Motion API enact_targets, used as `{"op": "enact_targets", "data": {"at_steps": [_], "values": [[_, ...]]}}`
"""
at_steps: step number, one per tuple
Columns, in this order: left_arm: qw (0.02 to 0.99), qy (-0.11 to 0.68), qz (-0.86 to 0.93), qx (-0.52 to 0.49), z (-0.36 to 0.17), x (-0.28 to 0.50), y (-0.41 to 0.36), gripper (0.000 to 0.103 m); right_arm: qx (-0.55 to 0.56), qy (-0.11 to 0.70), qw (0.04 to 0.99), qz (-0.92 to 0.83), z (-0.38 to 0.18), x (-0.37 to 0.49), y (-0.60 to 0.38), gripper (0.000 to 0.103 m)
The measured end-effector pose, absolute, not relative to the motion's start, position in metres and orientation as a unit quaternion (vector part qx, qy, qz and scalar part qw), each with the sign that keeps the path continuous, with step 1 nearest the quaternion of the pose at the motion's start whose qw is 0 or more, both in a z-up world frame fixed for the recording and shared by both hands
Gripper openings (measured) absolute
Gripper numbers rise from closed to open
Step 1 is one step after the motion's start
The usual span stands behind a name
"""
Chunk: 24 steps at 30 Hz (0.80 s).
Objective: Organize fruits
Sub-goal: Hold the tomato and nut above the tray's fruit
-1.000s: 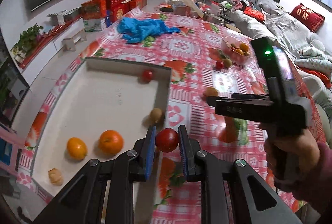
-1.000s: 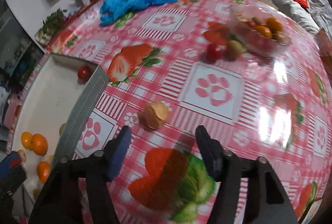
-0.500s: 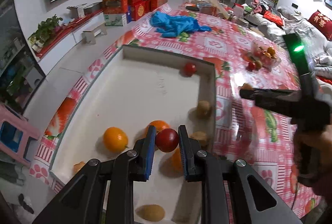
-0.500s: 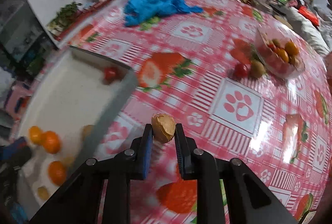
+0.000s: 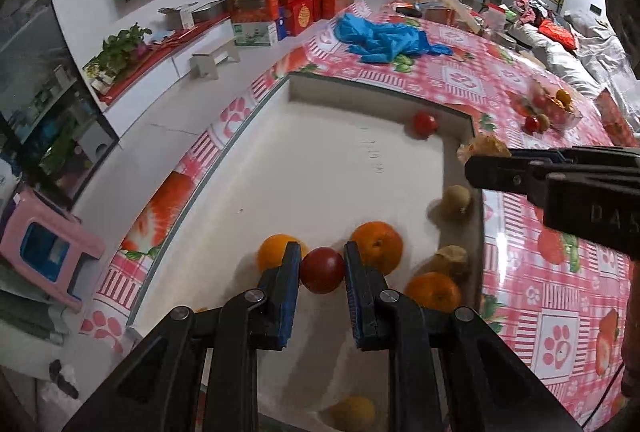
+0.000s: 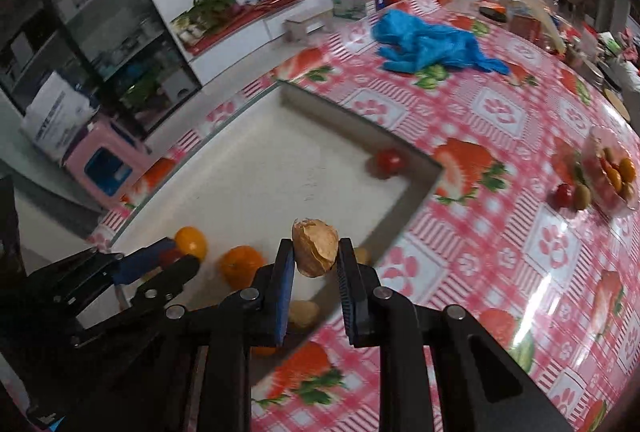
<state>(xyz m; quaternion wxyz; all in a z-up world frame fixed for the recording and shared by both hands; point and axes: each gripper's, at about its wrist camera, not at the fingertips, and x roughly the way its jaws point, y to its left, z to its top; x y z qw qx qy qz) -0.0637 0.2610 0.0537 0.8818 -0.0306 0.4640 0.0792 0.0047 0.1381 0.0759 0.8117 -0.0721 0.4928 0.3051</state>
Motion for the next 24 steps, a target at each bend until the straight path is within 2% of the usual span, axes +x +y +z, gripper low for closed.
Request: {"op": "enact_targets", "data": {"at_steps": [24], "values": [[0.879,0.469,0.083,-0.03,0.045,-0.064,0.265,0.023,-0.09,0.509,0.797,0.312,0.061,-0.006,0.151,0.023]]}}
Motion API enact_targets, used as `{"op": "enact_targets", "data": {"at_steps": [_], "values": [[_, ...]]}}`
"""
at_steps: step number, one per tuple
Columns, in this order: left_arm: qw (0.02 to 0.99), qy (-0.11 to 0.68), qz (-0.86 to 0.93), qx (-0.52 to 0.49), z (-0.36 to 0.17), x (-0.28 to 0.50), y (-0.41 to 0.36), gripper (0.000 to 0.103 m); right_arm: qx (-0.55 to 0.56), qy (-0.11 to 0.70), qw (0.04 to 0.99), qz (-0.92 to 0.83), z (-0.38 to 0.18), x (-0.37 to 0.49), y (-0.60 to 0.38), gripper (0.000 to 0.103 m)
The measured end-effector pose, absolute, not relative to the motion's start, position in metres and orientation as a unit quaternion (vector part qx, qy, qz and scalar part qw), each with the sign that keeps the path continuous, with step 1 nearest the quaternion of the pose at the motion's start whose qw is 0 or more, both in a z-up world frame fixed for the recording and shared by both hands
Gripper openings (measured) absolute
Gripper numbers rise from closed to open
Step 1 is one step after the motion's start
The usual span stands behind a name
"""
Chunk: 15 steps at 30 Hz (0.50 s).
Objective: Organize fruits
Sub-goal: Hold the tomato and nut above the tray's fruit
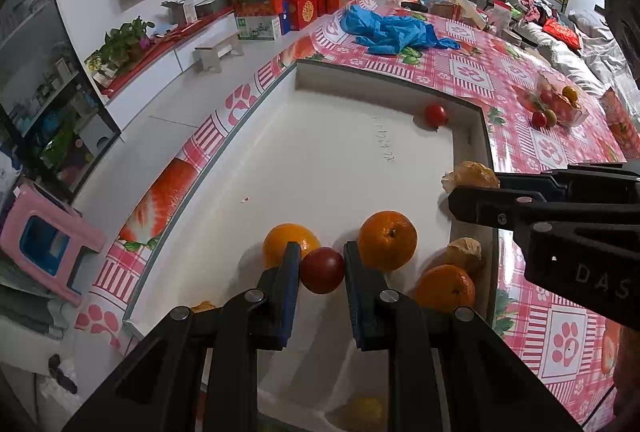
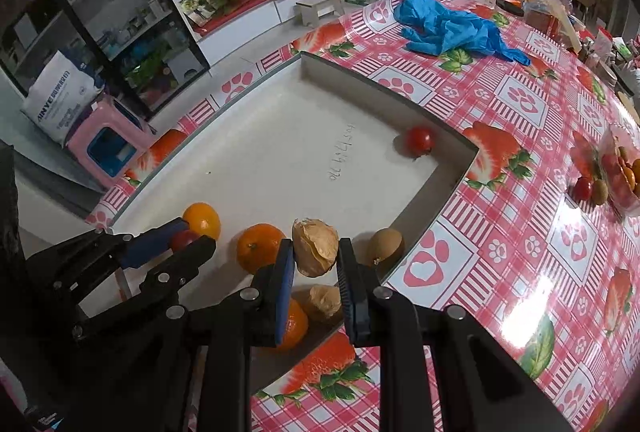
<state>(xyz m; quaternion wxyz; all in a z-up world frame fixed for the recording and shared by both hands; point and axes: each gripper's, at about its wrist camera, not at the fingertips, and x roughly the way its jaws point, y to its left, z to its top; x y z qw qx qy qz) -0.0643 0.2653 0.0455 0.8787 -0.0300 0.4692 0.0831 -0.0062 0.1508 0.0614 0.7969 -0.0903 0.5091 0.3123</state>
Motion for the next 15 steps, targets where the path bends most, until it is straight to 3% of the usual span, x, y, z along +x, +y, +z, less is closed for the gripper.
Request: {"op": "enact_targets", "data": {"at_steps": [15], "values": [[0.879,0.469,0.082,-0.03,0.0458,-0.0645,0.2646,0.023,-0.084,0.511,0.797,0.311,0.0617,-0.0081,0.1412,0.023]]}}
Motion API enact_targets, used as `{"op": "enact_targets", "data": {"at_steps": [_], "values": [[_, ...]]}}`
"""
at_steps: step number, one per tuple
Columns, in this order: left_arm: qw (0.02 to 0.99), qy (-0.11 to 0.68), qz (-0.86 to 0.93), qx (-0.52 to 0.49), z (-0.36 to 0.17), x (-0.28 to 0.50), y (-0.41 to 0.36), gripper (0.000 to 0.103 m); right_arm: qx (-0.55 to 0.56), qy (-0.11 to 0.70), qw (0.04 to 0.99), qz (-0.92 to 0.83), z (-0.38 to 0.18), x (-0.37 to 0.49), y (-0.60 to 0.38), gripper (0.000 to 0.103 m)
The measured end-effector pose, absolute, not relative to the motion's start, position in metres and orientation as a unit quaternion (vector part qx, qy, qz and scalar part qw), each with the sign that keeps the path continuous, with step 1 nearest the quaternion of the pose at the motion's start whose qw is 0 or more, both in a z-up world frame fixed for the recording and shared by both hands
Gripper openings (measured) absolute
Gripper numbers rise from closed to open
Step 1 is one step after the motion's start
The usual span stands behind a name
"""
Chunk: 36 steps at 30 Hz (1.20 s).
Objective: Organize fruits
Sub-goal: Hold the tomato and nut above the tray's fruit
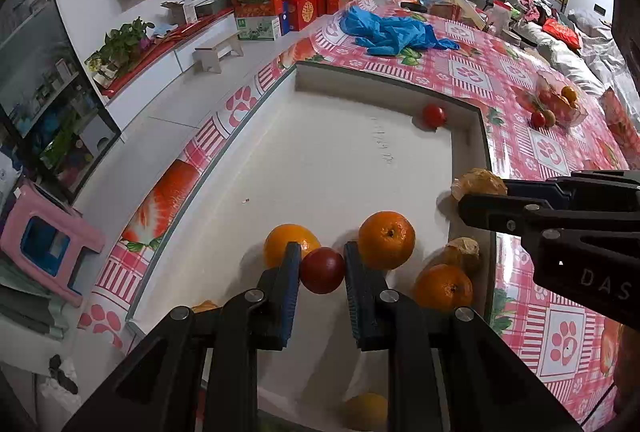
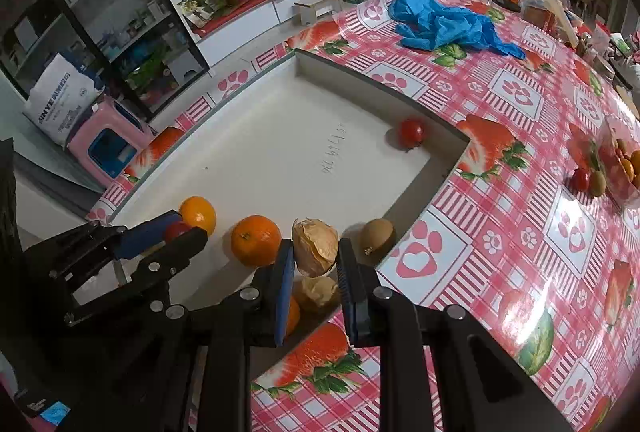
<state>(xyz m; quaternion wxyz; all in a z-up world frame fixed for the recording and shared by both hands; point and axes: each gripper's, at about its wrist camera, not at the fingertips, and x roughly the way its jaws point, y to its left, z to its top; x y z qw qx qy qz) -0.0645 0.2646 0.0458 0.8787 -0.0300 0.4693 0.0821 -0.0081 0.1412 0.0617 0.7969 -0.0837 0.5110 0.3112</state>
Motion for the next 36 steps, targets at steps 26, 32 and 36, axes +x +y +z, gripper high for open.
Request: {"op": "enact_targets", "data": {"at_steps": [26,32,36], "values": [[0.874,0.479,0.079,-0.021,0.044,-0.062,0.254,0.023,-0.074,0.513,0.794,0.317,0.062,-0.009,0.132,0.023],[0.874,0.479,0.079,-0.021,0.044,-0.062,0.253,0.023,-0.073,0.513,0.795,0.316,0.062,-0.009,0.131,0.023],[0.874,0.479,0.079,-0.021,0.044,-0.062,0.253,0.023,-0.074,0.513,0.794,0.317,0.062,-0.009,0.131,0.023]]}}
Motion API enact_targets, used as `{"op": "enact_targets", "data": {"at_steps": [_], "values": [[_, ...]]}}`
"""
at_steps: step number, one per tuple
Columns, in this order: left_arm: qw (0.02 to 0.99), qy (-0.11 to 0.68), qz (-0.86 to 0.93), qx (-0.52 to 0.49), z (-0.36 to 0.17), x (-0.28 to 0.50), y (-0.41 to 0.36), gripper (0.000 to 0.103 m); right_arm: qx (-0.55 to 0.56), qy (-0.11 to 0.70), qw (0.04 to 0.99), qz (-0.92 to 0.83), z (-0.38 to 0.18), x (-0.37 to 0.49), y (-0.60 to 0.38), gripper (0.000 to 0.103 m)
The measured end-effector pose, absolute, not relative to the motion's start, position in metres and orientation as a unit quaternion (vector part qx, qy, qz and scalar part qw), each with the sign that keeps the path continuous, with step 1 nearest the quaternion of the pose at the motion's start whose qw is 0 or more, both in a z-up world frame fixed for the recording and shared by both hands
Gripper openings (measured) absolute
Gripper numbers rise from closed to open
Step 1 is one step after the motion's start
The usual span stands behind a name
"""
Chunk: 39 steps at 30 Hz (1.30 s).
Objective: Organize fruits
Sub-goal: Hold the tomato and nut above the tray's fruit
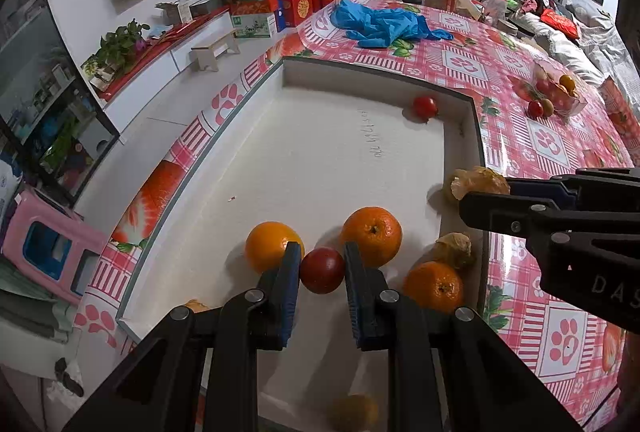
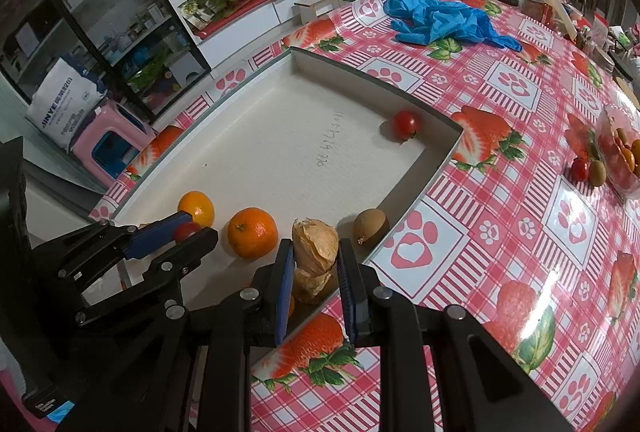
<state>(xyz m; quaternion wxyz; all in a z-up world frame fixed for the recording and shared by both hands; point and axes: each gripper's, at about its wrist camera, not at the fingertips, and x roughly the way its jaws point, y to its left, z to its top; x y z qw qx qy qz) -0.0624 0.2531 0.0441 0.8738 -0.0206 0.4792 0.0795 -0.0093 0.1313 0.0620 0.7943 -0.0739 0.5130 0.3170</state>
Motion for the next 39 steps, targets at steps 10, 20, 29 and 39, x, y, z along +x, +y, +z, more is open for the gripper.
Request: {"op": "enact_targets", "data": {"at_steps": [10,20,29,39], "values": [[0.873,0.48,0.079,-0.019,0.044,-0.062,0.252,0.023,-0.073,0.514,0.794,0.317,0.062,-0.01,0.131,0.023],[0.873,0.48,0.08,-0.021,0.043,-0.062,0.252,0.023,-0.073,0.513,0.794,0.318,0.062,-0.009,0.13,0.023],[0.875,0.478,0.071,-0.032,0.058,-0.06,0.259,0.023,-0.071,0.511,0.795,0.32,0.065,-0.011,0.13,0.023],[0.882,0.465,0.067,-0.04,0.095,-0.059,0.278,0.023,-0.067,0.5,0.797,0.333,0.085,-0.014,0.133,0.023]]}}
